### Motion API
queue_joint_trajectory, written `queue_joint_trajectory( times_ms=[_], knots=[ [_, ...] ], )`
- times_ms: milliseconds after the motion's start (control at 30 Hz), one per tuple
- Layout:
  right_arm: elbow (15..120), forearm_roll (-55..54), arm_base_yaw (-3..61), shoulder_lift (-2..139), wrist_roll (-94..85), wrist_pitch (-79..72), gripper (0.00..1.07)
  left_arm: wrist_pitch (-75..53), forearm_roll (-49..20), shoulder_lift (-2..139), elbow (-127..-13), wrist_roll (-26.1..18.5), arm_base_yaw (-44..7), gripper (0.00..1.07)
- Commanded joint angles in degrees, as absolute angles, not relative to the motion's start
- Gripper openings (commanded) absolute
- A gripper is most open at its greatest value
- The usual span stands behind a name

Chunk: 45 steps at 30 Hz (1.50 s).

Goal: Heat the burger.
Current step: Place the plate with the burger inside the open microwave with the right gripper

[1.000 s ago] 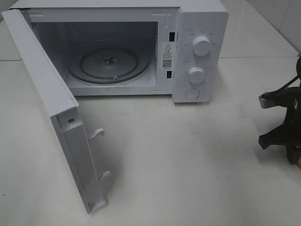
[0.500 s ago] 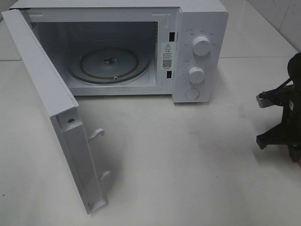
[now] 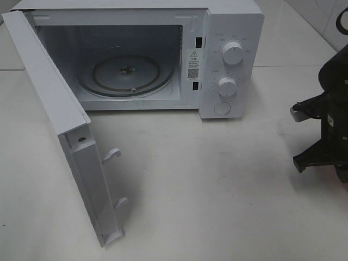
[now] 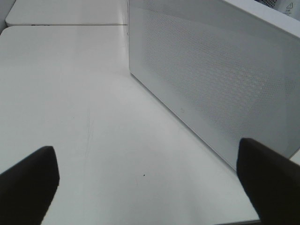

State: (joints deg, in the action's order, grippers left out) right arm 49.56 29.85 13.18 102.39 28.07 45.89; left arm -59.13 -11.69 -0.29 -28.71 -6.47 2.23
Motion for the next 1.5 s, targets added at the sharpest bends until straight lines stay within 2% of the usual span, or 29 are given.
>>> queue_joint_trajectory(
  times_ms=[33,467,833,900,1000,1067,1167,1233,1333,1433,1500],
  knots=[
    [49.39,33.98,14.21,101.41,29.56,49.56,0.00,-58.67,-11.80,-1.60,-28.48,-6.19,2.12,0.98],
    [49.05,35.41,20.23,96.66,29.97,54.37,0.00,-58.67,-11.80,-1.60,-28.48,-6.19,2.12,0.98],
    [42.80,35.52,27.10,89.90,30.54,56.84,0.00,-58.67,-11.80,-1.60,-28.48,-6.19,2.12,0.98],
    [41.37,35.64,30.65,87.78,31.23,57.64,0.00,-58.67,-11.80,-1.60,-28.48,-6.19,2.12,0.98],
    [41.25,35.64,31.68,87.26,31.40,57.87,0.00,-58.67,-11.80,-1.60,-28.48,-6.19,2.12,0.98],
    [41.20,35.64,35.70,85.54,31.91,59.82,0.00,-58.67,-11.80,-1.60,-28.48,-6.19,2.12,0.98],
    [41.20,35.64,36.55,85.31,31.91,60.10,0.00,-58.67,-11.80,-1.60,-28.48,-6.19,2.12,0.98],
    [41.20,35.58,40.74,83.94,32.26,61.36,0.00,-58.67,-11.80,-1.60,-28.48,-6.19,2.12,0.98],
    [41.20,35.58,43.77,82.79,33.06,62.45,0.00,-58.67,-11.80,-1.60,-28.48,-6.19,2.12,0.98],
    [41.20,35.58,44.92,82.62,33.23,62.97,0.00,-58.67,-11.80,-1.60,-28.48,-6.19,2.12,0.98],
    [41.20,35.58,48.99,81.47,33.23,64.52,0.00,-58.67,-11.80,-1.60,-28.48,-6.19,2.12,0.98]
  ],
)
